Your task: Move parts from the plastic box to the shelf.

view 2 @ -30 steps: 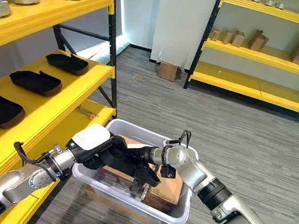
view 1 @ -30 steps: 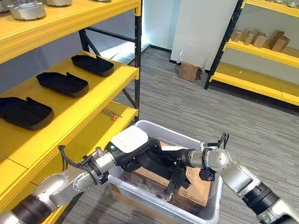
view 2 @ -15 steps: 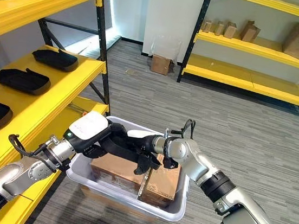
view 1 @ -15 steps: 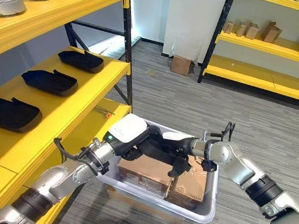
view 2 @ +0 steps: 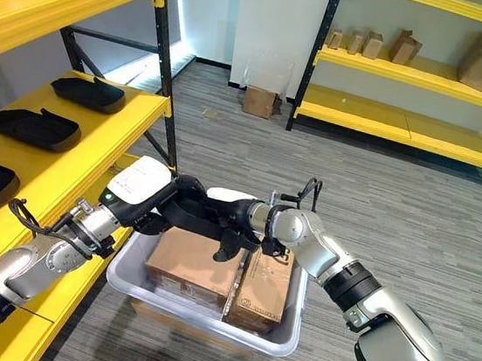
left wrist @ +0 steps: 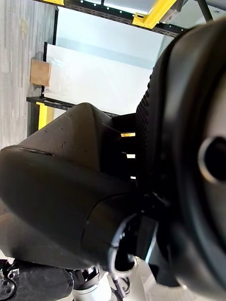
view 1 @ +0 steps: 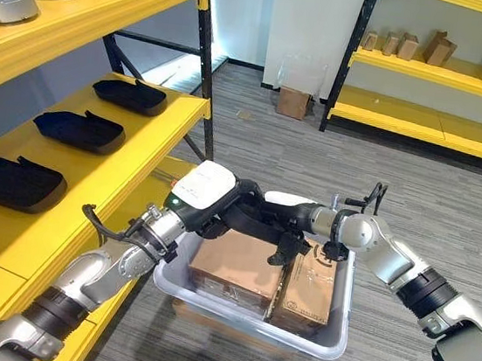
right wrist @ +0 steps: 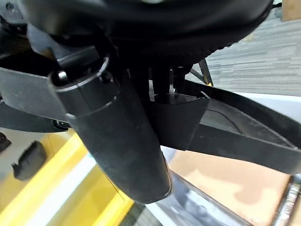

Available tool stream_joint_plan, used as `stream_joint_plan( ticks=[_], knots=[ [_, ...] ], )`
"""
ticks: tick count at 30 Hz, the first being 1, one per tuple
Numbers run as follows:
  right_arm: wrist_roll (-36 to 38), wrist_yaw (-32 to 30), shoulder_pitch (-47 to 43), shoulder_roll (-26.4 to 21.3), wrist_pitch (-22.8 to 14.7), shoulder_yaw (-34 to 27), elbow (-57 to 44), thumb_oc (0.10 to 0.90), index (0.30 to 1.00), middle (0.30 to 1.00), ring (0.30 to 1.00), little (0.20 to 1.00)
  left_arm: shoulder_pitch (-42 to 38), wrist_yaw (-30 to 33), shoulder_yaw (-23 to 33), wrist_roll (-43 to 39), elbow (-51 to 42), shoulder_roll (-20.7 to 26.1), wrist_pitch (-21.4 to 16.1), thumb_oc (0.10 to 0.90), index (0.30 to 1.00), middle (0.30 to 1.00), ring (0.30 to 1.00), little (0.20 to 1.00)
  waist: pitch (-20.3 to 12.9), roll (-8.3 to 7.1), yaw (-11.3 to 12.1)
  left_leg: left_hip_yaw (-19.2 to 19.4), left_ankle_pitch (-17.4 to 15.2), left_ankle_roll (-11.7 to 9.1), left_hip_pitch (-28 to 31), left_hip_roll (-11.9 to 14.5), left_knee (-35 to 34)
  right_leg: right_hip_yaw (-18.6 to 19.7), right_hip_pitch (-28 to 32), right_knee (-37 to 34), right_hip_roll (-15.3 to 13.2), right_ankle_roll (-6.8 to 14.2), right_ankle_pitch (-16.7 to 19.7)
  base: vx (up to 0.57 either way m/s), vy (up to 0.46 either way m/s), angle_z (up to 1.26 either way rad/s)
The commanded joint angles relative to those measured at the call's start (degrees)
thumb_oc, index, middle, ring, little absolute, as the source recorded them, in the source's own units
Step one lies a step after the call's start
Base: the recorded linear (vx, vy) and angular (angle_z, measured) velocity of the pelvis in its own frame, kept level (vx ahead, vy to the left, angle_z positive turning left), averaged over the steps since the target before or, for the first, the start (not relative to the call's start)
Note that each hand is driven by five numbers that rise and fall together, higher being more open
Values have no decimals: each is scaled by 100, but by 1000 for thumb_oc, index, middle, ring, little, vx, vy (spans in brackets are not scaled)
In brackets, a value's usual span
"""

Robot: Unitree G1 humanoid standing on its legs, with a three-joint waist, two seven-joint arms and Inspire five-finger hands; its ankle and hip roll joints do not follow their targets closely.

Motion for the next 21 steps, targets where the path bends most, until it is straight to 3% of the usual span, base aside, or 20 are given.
stream_joint_plan(
  ticks=[1, 2, 3, 6, 11, 16, 21],
  knots=[
    [1916, -2267, -1912, -1617, 1593, -2032, 2609, 900, 1000, 1000, 1000, 1000, 783, 220, 72, -584, -273, 711, -602, 400, 300, 300, 300, 300, -381, 62, 333, -117, -189, -166, 252, 321, -7, -656, -97, 669, -473, 127, -271, 0, 0, 0],
    [2042, -2237, -1892, -1518, 1655, -2089, 2562, 900, 1000, 1000, 1000, 1000, 759, 205, 65, -587, -265, 695, -595, 400, 300, 300, 300, 300, -380, 67, 332, -117, -189, -166, 255, 319, -7, -655, -95, 670, -476, 125, -273, 0, 0, 0],
    [2729, -2180, -1784, -1244, 1853, -2287, 2435, 900, 1000, 1000, 1000, 1000, 703, 160, 56, -558, -254, 633, -570, 400, 300, 300, 300, 300, -367, 79, 326, -119, -194, -159, 267, 315, -9, -649, -90, 674, -482, 114, -279, 0, 0, 0],
    [3832, -2554, -1422, -522, 2100, -2642, 2144, 900, 1000, 1000, 1000, 1000, 579, 91, -4, -522, -242, 491, -473, 400, 300, 300, 300, 300, -324, 117, 323, -125, -199, -154, 288, 317, -8, -636, -74, 678, -497, 96, -291, 0, 0, 0],
    [4917, -3231, -1036, 224, 2035, -3114, 1953, 900, 1000, 1000, 1000, 1000, 462, 134, -147, -482, -205, 381, -363, 400, 300, 300, 300, 300, -298, 169, 327, -112, -209, -154, 316, 322, -3, -629, -62, 680, -524, 89, -284, 0, 0, 0],
    [5276, -3636, -1016, 385, 1869, -3371, 2073, 900, 1000, 1000, 1000, 1000, 414, 254, -291, -474, -129, 364, -329, 400, 300, 300, 300, 300, -313, 202, 312, -86, -210, -162, 328, 329, -5, -628, -67, 675, -541, 99, -268, 0, 0, 0],
    [5190, -3657, -1087, 280, 1929, -3418, 2236, 900, 1000, 1000, 1000, 1000, 394, 347, -395, -497, -89, 400, -310, 400, 300, 300, 300, 300, -336, 203, 302, -69, -202, -173, 326, 329, -5, -620, -72, 658, -551, 112, -248, 0, 0, 0]
  ],
)
